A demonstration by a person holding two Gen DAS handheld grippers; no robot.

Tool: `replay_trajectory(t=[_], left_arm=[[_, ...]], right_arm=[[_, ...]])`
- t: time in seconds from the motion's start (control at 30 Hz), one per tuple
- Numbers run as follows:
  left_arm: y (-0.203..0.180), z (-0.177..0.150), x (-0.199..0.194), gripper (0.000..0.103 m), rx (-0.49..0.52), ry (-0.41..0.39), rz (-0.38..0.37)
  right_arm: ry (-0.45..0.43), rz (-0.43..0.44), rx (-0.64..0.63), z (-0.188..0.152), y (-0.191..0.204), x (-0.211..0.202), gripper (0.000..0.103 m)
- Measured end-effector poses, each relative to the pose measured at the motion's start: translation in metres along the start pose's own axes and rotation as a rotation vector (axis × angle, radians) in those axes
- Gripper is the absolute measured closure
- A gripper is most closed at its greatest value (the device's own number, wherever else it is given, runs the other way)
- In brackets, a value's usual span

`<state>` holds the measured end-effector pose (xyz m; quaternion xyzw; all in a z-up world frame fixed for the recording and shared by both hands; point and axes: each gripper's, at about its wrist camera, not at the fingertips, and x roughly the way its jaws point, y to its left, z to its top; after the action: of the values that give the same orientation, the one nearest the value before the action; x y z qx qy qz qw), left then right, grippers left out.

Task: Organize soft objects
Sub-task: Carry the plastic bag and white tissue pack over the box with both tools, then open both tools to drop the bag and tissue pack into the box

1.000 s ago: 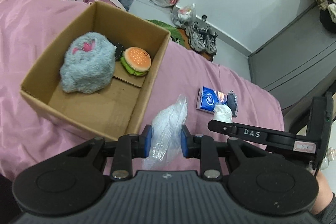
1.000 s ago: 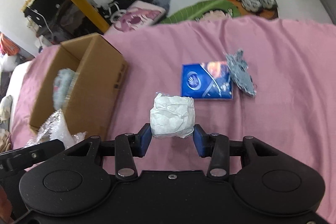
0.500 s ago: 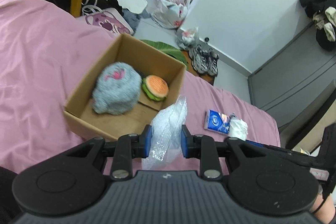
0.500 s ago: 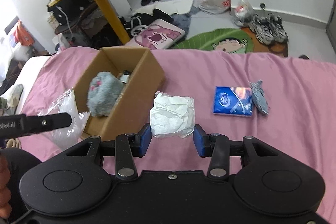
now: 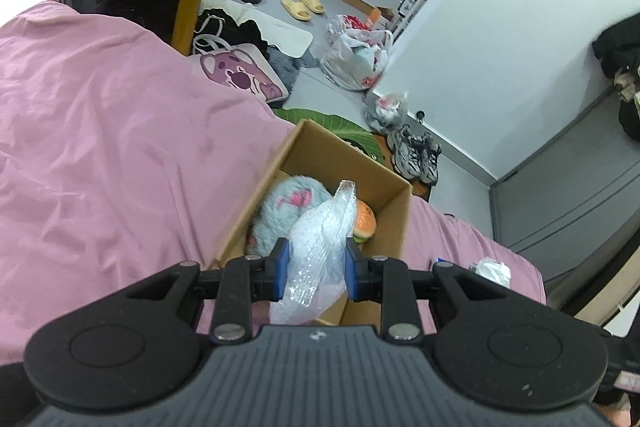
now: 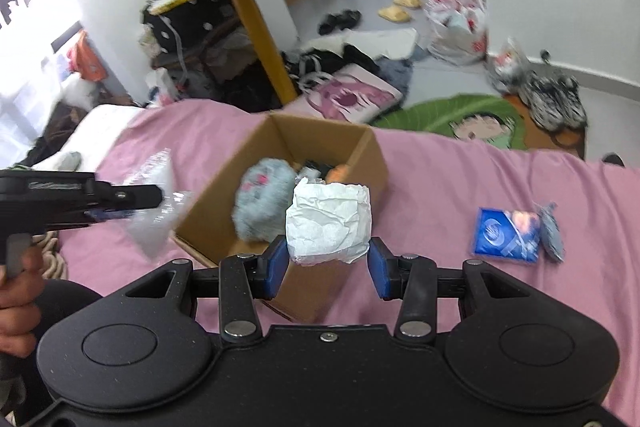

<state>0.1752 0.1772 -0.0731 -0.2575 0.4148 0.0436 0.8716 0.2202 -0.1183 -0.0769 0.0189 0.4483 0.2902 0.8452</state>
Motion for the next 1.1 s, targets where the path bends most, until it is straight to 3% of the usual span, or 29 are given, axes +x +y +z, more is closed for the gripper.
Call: replay_trajectory(t=[0.17,0.57,0.8,1.1], left_arm=[[0.012,0.008,0.006,0.076,-0.023,-0.003,-0.006],[0.026,0.016,0.041,0.076,-0.068,0.050,-0.029],[0.034,0.018,0.053,0.057,-0.064,0.057,0.009],[0.039,0.023,0.061,0.055,-0.064,0.081,-0.005]], right_arm=[[-0.032,0.007,-0.019,0.005,0.011,0.004,0.061],[0.003,0.007,-0.030,0.008,0.022,0.030,0.061],[0.042,-0.004,-0.036,0.011,0.025,0.048,0.061],[0.074,-0.014,-0.045,0.016,0.035,0.064,0.060]])
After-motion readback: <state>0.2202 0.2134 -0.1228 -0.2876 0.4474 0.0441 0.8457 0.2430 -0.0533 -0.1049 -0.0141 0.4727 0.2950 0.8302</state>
